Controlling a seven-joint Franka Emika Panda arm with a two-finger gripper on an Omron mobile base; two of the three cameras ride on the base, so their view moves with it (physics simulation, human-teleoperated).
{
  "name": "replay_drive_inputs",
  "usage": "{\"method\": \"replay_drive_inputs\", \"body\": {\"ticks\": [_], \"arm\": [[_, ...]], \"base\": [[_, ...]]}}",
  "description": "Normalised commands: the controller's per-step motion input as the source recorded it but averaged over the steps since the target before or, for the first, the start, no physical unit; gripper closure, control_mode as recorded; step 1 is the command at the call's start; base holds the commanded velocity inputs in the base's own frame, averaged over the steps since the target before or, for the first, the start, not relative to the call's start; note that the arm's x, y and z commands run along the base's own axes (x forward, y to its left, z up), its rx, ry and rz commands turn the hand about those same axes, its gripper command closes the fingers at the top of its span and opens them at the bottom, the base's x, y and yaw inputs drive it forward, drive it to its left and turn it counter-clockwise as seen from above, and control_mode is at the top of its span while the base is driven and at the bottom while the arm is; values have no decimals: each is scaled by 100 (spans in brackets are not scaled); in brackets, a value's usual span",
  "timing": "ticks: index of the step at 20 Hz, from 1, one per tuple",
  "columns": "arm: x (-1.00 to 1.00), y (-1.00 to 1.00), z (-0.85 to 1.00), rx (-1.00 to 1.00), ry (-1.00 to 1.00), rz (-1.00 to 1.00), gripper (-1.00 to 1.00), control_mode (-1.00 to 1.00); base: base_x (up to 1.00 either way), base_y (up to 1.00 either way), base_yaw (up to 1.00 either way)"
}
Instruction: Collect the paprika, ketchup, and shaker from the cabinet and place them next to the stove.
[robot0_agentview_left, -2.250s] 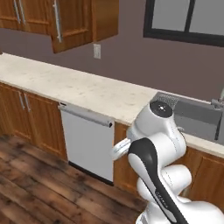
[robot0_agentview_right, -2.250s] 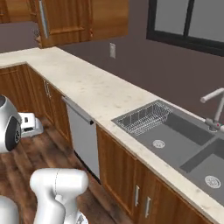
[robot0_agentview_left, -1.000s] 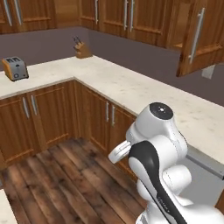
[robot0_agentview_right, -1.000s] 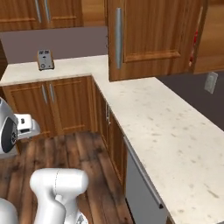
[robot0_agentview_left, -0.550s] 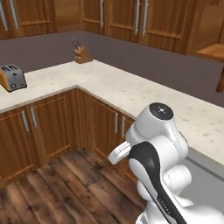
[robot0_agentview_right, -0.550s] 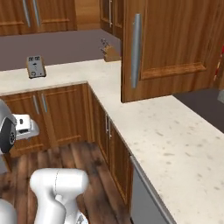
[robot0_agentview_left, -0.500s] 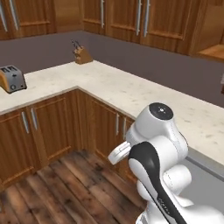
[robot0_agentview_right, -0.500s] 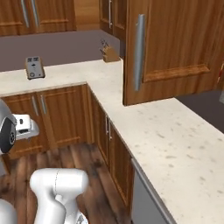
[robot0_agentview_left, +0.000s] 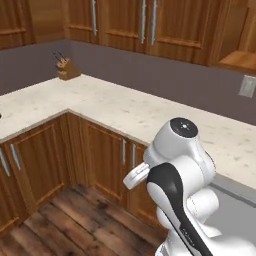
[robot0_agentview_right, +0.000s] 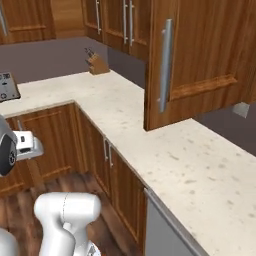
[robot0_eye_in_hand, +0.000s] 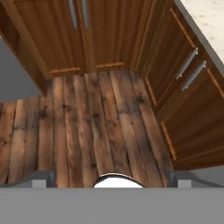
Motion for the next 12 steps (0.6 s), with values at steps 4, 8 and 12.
{"method": "replay_drive_inputs", "body": {"ticks": [4,8,12], "arm": [[0,0,0,0,0,0,-100,100],[0,0,0,0,0,0,-100,100],[0,0,0,0,0,0,-100,100]], "base": [[34,0,-45],[50,0,-45],[82,1,-39]]}}
